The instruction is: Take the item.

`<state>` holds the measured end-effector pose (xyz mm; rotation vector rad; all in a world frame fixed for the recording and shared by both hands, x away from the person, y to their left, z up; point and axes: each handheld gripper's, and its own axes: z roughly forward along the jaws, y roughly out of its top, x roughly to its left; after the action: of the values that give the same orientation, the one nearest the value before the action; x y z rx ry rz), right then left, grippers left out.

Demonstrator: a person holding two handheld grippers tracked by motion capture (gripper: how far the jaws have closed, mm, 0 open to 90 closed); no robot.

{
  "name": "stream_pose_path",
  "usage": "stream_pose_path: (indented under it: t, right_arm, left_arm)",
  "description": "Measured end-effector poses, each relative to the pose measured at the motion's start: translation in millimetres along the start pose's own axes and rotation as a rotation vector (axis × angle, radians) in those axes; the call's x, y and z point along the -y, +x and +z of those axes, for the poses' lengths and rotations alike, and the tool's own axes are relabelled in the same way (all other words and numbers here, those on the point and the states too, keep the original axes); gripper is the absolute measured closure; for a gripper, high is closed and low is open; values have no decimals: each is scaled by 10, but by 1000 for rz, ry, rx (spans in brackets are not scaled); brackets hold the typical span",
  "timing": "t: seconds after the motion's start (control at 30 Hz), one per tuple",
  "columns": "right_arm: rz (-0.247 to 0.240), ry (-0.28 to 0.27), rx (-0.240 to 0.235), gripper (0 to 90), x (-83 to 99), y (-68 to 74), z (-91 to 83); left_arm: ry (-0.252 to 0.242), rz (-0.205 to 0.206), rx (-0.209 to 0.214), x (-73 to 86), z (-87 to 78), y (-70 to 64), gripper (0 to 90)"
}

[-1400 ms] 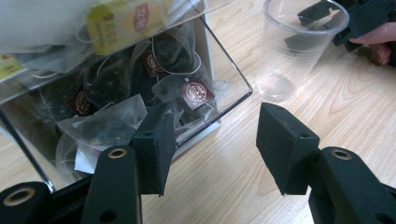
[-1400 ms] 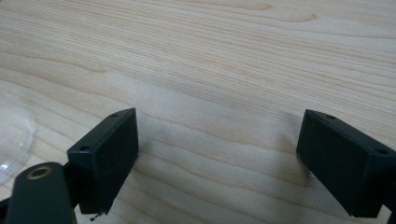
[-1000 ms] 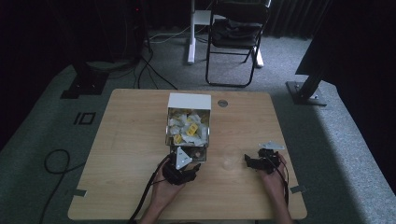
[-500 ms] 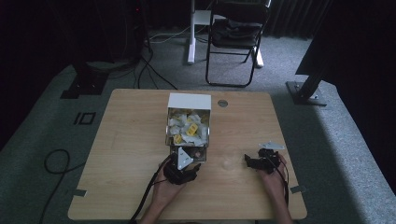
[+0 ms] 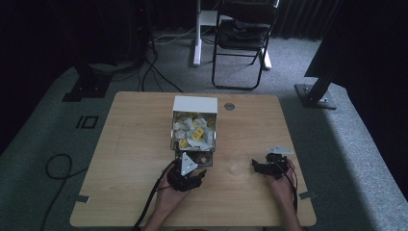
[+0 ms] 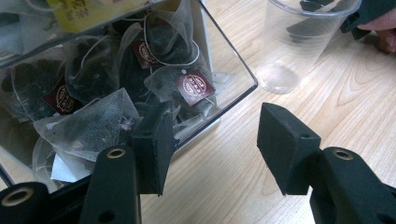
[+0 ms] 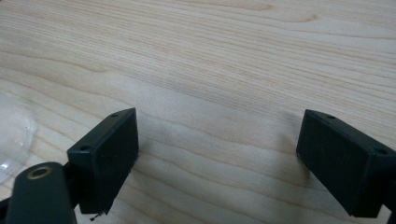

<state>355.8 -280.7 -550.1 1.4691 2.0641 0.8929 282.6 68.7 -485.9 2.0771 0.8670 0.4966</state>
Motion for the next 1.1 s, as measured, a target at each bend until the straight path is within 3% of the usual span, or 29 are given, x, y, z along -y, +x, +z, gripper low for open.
stream_pose_path:
  t: [0.87,1.1]
  right_arm:
    - [-1,0,0,125,0,0,0]
    - [-1,0,0,125,0,-1,0]
  left_arm:
    - [-3,-7,32,35,-113,-47,473]
    - [-29,9,3,55,-208,-68,515]
